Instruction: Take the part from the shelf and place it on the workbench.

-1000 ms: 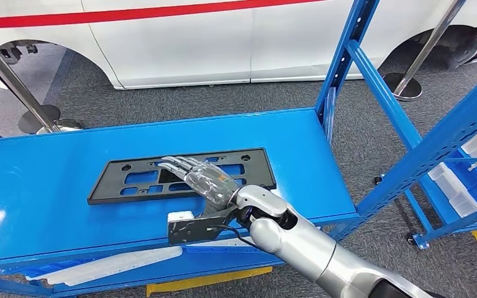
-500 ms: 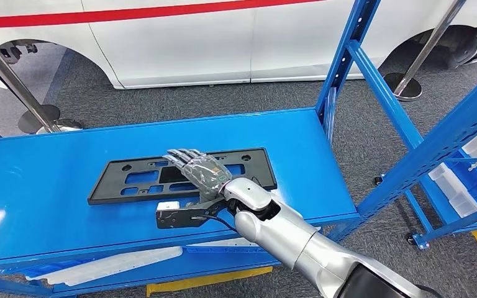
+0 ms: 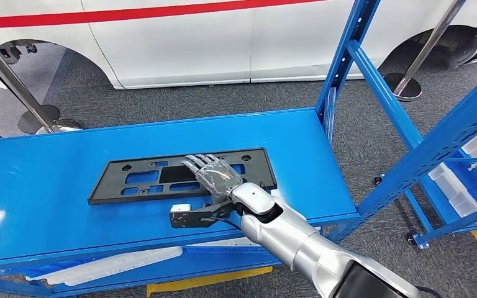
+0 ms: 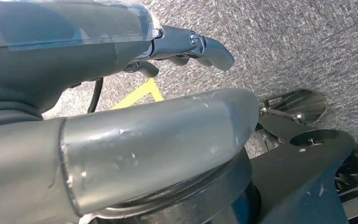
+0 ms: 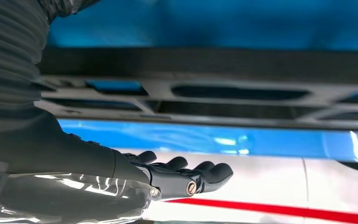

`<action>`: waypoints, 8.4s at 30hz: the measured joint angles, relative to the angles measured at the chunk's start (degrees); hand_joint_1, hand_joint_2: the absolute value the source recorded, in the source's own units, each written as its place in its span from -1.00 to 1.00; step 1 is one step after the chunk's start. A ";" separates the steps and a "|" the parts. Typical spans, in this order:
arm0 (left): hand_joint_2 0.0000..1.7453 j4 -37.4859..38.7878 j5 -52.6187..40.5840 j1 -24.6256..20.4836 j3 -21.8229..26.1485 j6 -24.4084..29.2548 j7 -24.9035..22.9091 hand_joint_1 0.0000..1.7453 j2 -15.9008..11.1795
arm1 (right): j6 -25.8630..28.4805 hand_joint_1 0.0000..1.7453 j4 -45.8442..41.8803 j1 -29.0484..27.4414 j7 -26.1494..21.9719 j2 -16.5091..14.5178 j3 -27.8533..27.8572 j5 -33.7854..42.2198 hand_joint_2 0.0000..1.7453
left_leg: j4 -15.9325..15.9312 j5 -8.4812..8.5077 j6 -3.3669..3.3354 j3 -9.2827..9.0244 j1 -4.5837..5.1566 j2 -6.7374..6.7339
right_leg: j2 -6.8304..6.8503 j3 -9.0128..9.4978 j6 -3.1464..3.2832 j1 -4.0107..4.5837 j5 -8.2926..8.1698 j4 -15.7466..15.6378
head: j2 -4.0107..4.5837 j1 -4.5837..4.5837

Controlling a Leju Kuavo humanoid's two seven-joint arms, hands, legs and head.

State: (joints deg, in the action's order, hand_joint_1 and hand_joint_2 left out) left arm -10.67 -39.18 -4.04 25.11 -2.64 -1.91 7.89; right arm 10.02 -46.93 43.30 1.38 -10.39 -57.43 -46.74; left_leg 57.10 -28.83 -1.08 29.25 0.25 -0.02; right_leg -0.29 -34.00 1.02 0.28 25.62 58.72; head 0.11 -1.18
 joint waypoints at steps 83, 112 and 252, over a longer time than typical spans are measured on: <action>1.00 0.00 -1.03 -0.25 1.80 1.35 0.61 -1.00 0.00 | 7.10 1.00 4.79 -1.80 2.77 1.52 7.20 -6.36 1.00 | 0.01 -0.01 -0.02 -0.44 0.01 -0.12 | -0.03 0.49 -0.04 0.01 -0.03 -0.12 | 0.00 0.00; 1.00 0.00 -1.79 -0.20 4.09 2.64 -1.02 -1.00 0.02 | 17.03 1.00 -3.78 -7.82 3.92 3.95 10.77 -17.76 1.00 | 0.01 -0.03 -0.04 -0.24 0.01 -0.12 | -0.03 0.29 -0.05 0.00 -0.03 -0.14 | 0.00 0.00; 1.00 0.20 -4.14 0.44 8.24 3.90 -1.01 -1.00 0.64 | 11.53 1.00 -26.47 -13.34 -4.59 4.38 3.96 -5.01 1.00 | 10.34 0.34 3.77 9.91 -1.81 -0.34 | 3.86 1.90 2.13 0.83 0.77 -1.66 | 0.00 -0.03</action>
State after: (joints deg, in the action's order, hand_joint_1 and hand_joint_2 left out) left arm -10.47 -43.32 -3.59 33.35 1.26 -2.91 8.53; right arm 21.55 -73.40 29.97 -3.21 -6.02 -53.47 -51.74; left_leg 67.44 -28.49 2.69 39.17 -1.56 -0.36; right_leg 3.57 -32.09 3.15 1.11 26.39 57.06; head 0.11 -1.21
